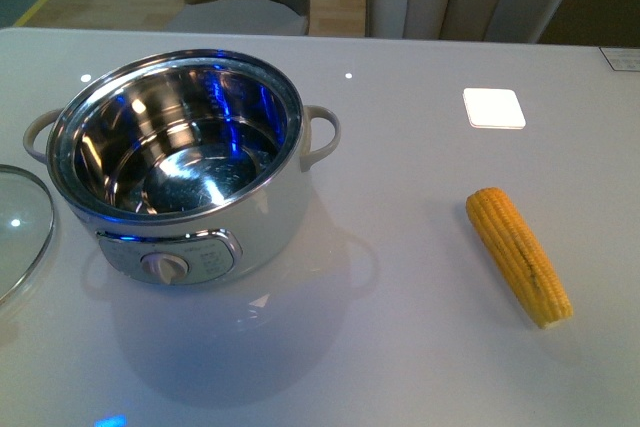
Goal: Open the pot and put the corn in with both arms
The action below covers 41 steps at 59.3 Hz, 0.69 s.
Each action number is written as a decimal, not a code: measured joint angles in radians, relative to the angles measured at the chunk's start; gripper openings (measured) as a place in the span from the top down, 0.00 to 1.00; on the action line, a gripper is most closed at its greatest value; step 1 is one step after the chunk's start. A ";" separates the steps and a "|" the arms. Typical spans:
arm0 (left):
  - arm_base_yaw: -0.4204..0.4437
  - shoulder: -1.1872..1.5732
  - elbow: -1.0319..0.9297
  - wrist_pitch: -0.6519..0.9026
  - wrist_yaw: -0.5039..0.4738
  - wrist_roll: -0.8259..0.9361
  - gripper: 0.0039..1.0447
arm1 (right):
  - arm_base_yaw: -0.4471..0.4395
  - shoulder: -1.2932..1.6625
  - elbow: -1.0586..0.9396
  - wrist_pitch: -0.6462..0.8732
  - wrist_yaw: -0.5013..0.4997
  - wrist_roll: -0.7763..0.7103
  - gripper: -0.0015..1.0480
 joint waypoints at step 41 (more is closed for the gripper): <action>0.009 -0.293 -0.149 -0.023 0.031 -0.039 0.27 | 0.000 0.000 0.000 0.000 0.000 0.000 0.08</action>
